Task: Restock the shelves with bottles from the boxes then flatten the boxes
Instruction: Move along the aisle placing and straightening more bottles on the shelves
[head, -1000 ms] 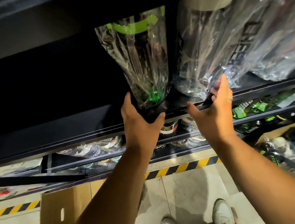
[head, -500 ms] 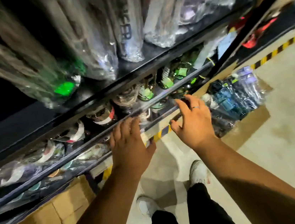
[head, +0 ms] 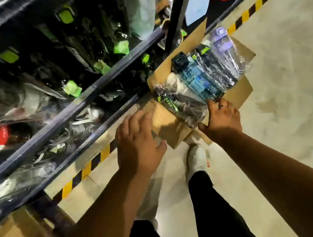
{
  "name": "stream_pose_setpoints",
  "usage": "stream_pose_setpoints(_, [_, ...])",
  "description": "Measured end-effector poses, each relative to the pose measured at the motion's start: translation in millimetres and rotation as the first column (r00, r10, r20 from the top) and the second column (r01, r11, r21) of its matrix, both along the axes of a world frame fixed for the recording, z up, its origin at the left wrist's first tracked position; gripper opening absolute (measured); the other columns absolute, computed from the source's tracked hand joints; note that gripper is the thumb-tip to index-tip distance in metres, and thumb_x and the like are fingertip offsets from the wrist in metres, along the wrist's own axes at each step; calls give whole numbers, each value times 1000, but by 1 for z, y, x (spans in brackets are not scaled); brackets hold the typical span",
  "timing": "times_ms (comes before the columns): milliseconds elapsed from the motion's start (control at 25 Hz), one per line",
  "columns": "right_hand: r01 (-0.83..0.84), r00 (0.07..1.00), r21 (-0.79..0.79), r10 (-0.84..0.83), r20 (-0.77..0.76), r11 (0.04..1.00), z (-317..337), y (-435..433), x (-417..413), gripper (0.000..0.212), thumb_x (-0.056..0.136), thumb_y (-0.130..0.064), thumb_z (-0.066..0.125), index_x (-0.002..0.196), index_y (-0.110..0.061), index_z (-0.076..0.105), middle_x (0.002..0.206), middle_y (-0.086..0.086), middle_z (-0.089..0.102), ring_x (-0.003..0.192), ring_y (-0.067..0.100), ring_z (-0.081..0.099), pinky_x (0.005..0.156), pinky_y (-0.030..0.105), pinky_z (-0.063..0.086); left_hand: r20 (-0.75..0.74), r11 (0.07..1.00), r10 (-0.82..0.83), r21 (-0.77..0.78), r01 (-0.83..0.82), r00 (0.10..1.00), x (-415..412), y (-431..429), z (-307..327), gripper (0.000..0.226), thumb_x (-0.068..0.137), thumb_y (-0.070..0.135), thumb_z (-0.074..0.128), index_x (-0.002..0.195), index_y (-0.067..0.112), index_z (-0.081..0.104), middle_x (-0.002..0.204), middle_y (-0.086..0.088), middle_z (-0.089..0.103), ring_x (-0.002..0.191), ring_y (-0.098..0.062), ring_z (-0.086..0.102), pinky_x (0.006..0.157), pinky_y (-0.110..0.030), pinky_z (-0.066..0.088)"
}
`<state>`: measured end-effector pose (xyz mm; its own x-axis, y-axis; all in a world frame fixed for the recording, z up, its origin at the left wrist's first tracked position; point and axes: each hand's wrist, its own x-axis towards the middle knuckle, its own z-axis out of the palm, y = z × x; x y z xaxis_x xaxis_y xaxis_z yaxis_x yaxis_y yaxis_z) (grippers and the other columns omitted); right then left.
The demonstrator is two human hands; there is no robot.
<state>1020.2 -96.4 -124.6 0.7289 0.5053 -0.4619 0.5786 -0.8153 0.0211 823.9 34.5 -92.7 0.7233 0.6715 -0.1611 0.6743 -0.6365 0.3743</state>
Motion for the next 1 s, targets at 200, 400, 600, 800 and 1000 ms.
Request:
stream_pose_setpoints(200, [-144,981,-7,142,-133,990,-101,18,53,92,85,-54,65,155,-18,16,157,19,23,142,40,26,113,51,31,-179,985,61,-146,-88,982,66,-23,-80,88,79,54,70,150,14,37,154,-10,38,142,-35,33,116,-47,28])
stream_pose_setpoints(400, [-249,952,-169,209,-226,954,-162,36,72,107,84,-51,68,157,-17,-2,154,23,29,137,41,36,103,53,41,-167,980,85,-164,-112,982,86,-32,-136,80,76,49,68,139,3,50,139,-22,53,129,-45,48,107,-59,38])
stream_pose_setpoints(600, [-168,947,4,162,-279,986,-160,26,81,100,77,-52,73,152,-19,16,129,18,54,104,32,57,83,42,52,-213,905,234,-309,-292,949,122,-29,-149,67,87,45,71,138,7,50,138,-20,54,127,-37,50,103,-47,44])
stream_pose_setpoints(800, [335,757,213,-127,-641,918,-117,-7,81,101,70,-48,81,149,-30,21,139,4,54,116,25,58,96,43,51,-293,404,586,-703,-586,756,173,-22,-120,60,93,51,61,136,13,43,122,-2,61,103,-15,62,76,-19,51])
stream_pose_setpoints(1000, [551,494,378,74,-866,744,-52,-19,90,79,78,-15,83,143,-14,37,107,-20,66,97,-8,63,81,14,53,-201,-4,703,-960,-279,682,205,-24,-102,76,72,43,84,135,11,57,130,-13,66,118,-33,64,102,-56,50])
